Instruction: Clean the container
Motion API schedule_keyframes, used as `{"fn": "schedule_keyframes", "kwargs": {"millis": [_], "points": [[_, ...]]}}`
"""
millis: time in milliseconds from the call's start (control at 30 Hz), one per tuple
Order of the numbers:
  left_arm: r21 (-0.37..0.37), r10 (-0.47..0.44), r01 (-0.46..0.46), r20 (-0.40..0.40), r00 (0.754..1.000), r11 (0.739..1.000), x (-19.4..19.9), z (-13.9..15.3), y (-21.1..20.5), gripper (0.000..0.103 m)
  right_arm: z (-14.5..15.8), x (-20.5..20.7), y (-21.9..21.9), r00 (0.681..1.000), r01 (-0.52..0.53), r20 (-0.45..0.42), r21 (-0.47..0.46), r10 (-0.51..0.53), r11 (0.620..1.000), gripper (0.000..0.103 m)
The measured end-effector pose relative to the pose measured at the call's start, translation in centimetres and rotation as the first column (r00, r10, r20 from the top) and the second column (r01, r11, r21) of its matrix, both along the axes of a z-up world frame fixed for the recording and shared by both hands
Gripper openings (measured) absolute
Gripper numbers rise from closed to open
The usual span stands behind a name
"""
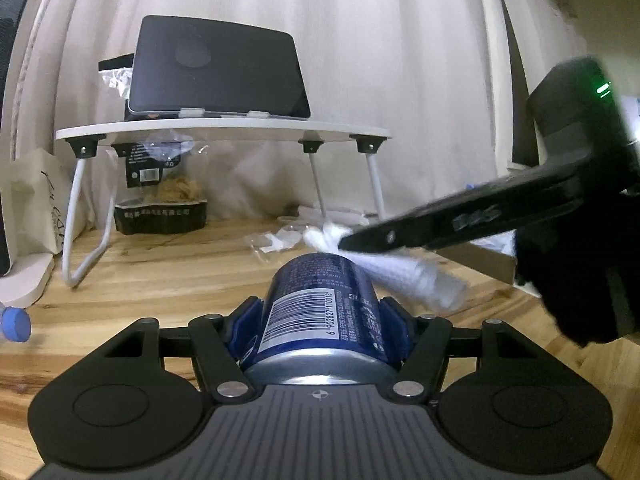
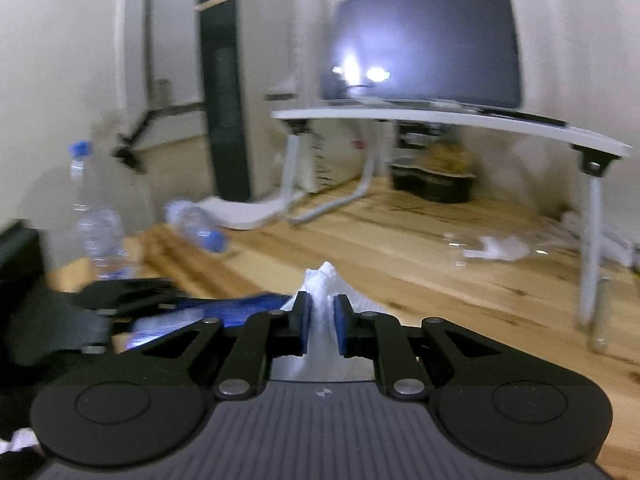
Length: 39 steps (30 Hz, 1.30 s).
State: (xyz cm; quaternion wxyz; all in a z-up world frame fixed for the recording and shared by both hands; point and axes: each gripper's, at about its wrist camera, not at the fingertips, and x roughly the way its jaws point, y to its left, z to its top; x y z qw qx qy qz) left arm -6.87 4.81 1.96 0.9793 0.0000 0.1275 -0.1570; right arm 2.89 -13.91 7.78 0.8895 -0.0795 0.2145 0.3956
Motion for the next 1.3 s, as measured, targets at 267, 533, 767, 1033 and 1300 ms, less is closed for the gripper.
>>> {"fn": "schedule_keyframes", "kwargs": {"millis": [267, 533, 767, 1033, 1300], "points": [[-0.008, 0.018, -0.018, -0.008, 1.000, 1.000, 0.0, 0.0, 0.2, 0.066, -5.2, 4.7, -1.6, 0.962, 0.264, -0.043, -0.125, -0.271, 0.956, 0.018], [-0.011, 0.017, -0.017, -0.013, 1.000, 1.000, 0.1, 0.0, 0.3, 0.067, -4.2, 2.7, -5.3, 0.902, 0.430, -0.031, -0.032, -0.431, 0.902, 0.071], [-0.018, 0.014, -0.014, -0.010, 1.000, 1.000, 0.1, -0.1, 0.3, 0.067, -6.5, 0.1, -6.9, 0.817, 0.572, 0.010, -0.143, -0.577, 0.808, 0.103], [-0.028, 0.021, -0.021, -0.007, 1.000, 0.999, 0.0, -0.1, 0.5, 0.067, -8.1, 1.9, -7.1, 0.806, 0.562, -0.090, -0.192, -0.585, 0.804, 0.103], [-0.035, 0.026, -0.027, -0.022, 0.999, 0.999, 0.2, -0.1, 0.6, 0.067, -8.3, 1.9, -7.3, 0.817, 0.543, -0.114, -0.180, -0.566, 0.820, 0.103]]}}
